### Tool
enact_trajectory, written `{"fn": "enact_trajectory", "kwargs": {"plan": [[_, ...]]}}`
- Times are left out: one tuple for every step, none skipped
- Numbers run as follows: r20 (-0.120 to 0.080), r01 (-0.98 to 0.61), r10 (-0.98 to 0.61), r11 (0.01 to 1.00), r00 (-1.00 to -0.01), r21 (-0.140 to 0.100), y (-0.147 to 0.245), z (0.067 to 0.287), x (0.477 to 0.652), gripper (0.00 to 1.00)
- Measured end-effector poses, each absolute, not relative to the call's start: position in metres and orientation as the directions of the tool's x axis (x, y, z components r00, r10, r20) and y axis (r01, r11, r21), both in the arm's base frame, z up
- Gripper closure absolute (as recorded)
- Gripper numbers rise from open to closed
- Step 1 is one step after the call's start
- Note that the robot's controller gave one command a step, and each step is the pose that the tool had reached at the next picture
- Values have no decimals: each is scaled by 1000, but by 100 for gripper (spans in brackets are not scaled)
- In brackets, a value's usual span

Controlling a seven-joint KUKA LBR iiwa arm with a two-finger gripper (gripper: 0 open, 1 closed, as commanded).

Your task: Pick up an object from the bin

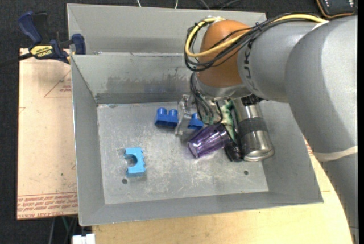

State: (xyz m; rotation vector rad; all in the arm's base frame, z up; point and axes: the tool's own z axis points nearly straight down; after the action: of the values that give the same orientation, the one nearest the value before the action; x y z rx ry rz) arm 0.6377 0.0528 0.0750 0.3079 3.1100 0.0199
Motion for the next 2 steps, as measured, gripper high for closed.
{"fn": "enact_trajectory", "kwargs": {"plan": [[-14,207,207,978,-978,15,45,183,630,100],[-13,184,184,983,-983,14,42,198,641,100]]}}
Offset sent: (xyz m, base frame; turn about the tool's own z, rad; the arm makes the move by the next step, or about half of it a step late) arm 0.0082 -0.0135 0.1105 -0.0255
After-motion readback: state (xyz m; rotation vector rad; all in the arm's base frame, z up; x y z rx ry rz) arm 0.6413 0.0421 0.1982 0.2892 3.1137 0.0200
